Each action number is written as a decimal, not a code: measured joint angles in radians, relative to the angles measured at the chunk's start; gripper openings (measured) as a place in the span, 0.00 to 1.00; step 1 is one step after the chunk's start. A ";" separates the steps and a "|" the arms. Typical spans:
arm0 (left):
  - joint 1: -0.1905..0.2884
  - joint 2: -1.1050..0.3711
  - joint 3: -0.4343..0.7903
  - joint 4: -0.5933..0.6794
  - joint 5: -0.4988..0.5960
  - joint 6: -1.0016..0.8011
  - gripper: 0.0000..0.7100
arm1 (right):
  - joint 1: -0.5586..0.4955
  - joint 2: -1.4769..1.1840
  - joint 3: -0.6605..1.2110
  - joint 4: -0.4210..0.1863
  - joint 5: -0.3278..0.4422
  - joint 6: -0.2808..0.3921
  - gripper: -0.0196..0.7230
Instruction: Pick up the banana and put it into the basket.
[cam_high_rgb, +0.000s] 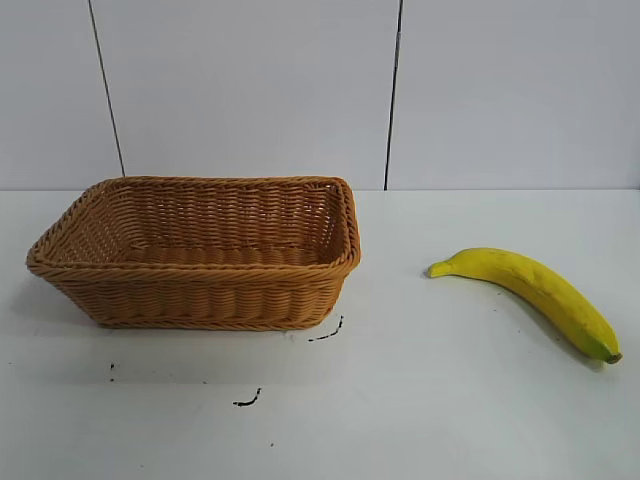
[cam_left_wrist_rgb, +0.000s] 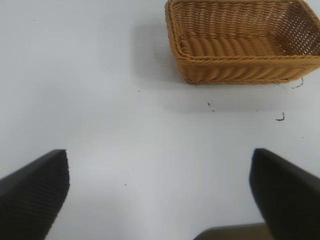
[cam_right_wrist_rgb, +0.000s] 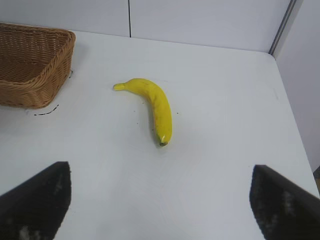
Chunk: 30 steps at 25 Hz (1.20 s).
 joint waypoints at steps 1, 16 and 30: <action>0.000 0.000 0.000 0.000 0.000 0.000 0.98 | 0.000 0.000 0.000 0.000 0.000 0.000 0.96; 0.000 0.000 0.000 0.000 0.000 0.000 0.98 | 0.000 0.203 -0.082 -0.003 -0.007 0.041 0.96; 0.000 0.000 0.000 0.000 0.000 0.000 0.98 | 0.000 1.099 -0.549 -0.004 -0.007 0.033 0.96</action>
